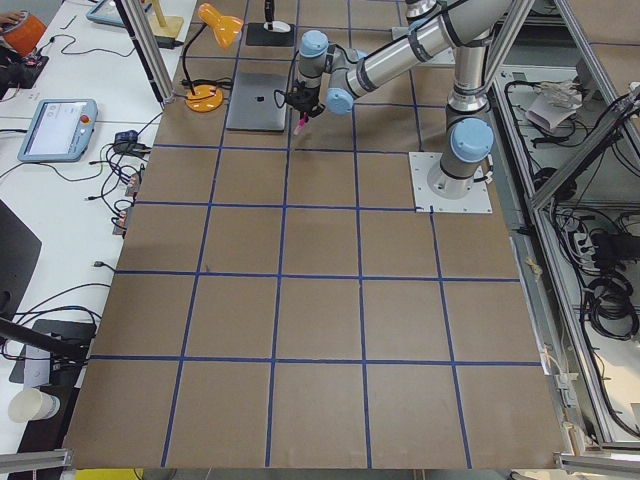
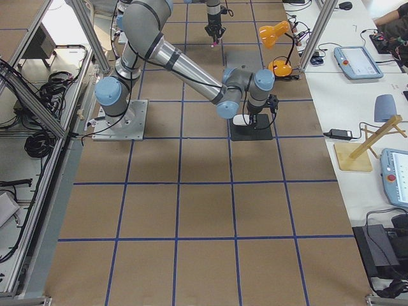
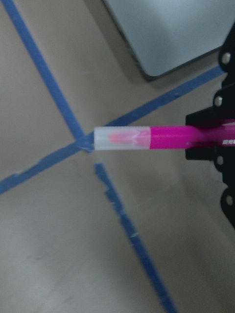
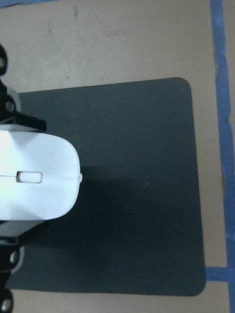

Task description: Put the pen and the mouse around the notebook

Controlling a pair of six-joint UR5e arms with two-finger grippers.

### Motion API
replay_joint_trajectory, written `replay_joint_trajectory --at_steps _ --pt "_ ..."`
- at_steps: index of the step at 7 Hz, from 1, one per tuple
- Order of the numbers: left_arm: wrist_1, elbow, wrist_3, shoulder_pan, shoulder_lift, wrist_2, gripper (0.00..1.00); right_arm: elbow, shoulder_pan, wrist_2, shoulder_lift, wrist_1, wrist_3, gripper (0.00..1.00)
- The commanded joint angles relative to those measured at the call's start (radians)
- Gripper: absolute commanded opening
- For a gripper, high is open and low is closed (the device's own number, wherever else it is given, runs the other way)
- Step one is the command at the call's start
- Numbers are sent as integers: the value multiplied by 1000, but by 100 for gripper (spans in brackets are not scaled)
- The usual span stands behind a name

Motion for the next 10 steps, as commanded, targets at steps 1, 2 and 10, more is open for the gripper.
replay_joint_trajectory --at_steps 1,2,10 --pt "-6 2 -254 -156 -28 24 0 -9 0 1 23 -10 4 75" --pt "-6 2 -337 -210 -35 37 0 -9 0 0 32 -8 4 88" --pt "-166 223 -448 -284 -176 44 100 -19 181 -6 -297 278 114 100"
